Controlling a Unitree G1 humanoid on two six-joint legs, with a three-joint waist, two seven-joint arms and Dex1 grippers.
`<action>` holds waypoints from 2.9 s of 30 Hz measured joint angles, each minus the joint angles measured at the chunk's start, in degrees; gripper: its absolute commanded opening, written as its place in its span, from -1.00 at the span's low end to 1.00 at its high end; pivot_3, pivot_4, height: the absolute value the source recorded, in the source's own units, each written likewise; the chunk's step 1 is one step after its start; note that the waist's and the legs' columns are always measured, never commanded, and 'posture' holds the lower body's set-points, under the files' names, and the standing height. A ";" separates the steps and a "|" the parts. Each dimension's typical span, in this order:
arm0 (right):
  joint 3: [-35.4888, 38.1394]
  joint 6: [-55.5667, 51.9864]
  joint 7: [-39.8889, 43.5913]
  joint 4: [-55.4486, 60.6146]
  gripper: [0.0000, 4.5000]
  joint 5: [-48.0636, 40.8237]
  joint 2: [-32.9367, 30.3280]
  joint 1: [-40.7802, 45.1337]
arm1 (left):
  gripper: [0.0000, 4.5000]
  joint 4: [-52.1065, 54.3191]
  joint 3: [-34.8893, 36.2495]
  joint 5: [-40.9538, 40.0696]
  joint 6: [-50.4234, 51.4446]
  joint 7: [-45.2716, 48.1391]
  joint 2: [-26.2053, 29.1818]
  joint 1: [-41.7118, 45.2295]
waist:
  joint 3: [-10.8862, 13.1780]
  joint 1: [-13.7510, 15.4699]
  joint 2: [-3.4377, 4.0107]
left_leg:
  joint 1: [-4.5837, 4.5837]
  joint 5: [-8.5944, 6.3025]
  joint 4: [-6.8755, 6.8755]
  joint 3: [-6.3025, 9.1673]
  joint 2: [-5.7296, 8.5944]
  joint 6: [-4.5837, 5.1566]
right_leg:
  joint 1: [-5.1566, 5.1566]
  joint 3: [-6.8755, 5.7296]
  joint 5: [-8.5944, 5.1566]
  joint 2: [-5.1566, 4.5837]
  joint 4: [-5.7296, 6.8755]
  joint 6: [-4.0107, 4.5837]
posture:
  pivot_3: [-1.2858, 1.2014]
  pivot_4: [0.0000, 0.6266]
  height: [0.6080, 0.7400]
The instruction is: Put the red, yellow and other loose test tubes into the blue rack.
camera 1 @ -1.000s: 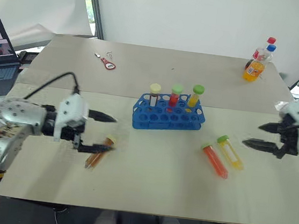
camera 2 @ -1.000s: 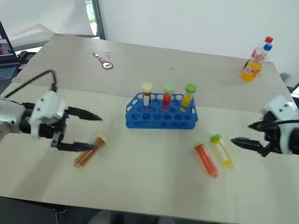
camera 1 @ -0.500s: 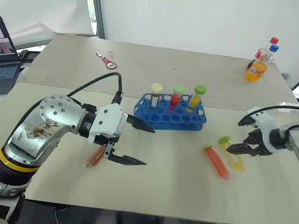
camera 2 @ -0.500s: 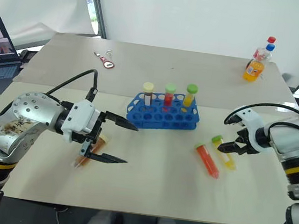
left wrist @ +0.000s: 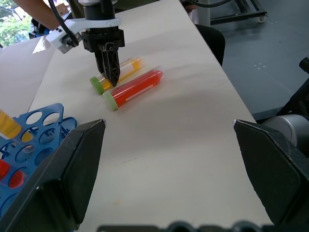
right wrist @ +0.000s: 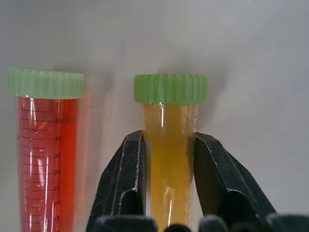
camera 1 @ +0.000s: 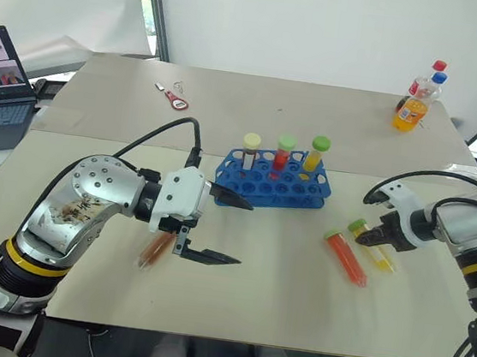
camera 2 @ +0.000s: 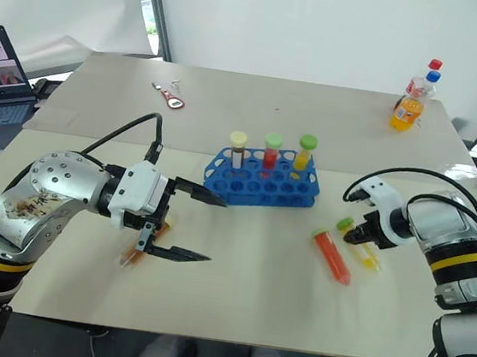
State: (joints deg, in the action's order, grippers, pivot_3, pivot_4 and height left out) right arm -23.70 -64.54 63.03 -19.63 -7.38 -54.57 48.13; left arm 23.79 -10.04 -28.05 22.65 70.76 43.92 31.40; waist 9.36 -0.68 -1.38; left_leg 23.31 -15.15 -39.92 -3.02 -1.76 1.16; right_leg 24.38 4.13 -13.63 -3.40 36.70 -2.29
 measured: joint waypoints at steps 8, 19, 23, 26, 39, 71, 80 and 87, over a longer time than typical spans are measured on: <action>9.74 0.34 -3.67 13.80 -0.57 -2.08 -3.47 -6.23 | 1.00 -4.66 0.91 1.01 -0.67 0.64 0.72 0.11 | 0.00 -0.07 0.00 | 0.01 0.00 0.00 0.04 -0.01 0.00 | 0.01 -0.02 0.00 0.00 0.01 0.00 | 0.03 -0.52 1.00; 34.58 10.95 -28.62 32.67 -0.57 -7.54 24.70 -12.96 | 1.00 -5.61 6.53 -2.81 4.17 -3.36 -0.09 -1.03 | 0.00 0.15 0.00 | 0.08 0.01 -0.04 0.29 0.04 -0.02 | -0.01 -0.07 0.01 -0.01 0.08 -0.02 | 0.03 -0.52 1.00; 33.61 23.80 -35.39 30.27 -0.57 -3.83 29.05 -15.06 | 1.00 -4.44 6.63 -3.59 6.72 -5.39 -0.46 -1.03 | 0.00 0.36 -0.01 | 0.10 0.01 -0.05 0.27 0.06 -0.02 | -0.03 -0.11 0.02 -0.03 0.07 -0.03 | 0.03 -0.52 1.00; 32.49 30.62 -38.13 25.80 -0.57 -1.82 31.30 -16.32 | 1.00 -3.27 6.63 -3.75 8.03 -6.36 -0.61 -1.09 | 0.00 -0.06 0.00 | 0.08 0.01 -0.03 0.25 0.04 -0.02 | -0.01 -0.09 0.02 0.01 0.07 -0.02 | 0.03 -0.52 1.00; 28.62 41.76 -43.11 20.06 -0.57 0.53 36.42 -16.58 | 1.00 -2.24 6.63 -3.71 8.69 -7.26 -0.69 -2.11 | 0.00 -0.49 0.00 | 0.01 0.02 0.05 0.27 0.01 -0.04 | -0.02 -0.09 0.01 0.03 0.08 0.00 | 0.03 -0.52 1.00; 27.77 59.17 -58.96 16.75 -0.10 2.81 51.84 -24.34 | 1.00 -2.38 6.70 -4.03 12.53 -14.81 -6.40 -2.15 | -0.03 -1.80 -0.01 | -0.11 0.03 0.12 0.80 0.01 -0.06 | -0.07 -0.08 0.02 0.03 0.34 0.01 | 0.03 -0.52 1.00; 27.55 43.23 -51.19 25.17 0.78 -2.75 43.58 -29.46 | 1.00 -2.59 6.41 -3.18 12.16 -15.84 -8.24 -2.49 | -0.01 -1.28 0.01 | 0.01 0.03 0.08 0.83 0.05 -0.06 | -0.06 -0.10 0.02 -0.03 0.30 0.01 | 0.03 -0.52 1.00; 32.04 21.76 -39.65 45.48 0.78 -14.21 24.16 -35.07 | 1.00 -5.31 5.68 -0.81 8.66 -15.17 -8.26 -2.63 | 0.00 -0.72 0.03 | -0.04 0.03 0.07 0.79 0.05 -0.05 | -0.09 -0.08 0.01 0.00 0.04 0.00 | 0.03 -0.52 1.00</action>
State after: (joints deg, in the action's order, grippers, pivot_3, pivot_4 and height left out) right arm 8.33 -42.79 23.39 25.85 -21.59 -30.41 13.06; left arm 18.47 -4.36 -28.86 31.31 55.59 35.66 28.78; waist 9.35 -1.40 -1.35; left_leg 23.27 -15.12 -39.84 -2.23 -1.70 1.11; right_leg 24.29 4.06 -13.62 -3.40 36.73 -2.29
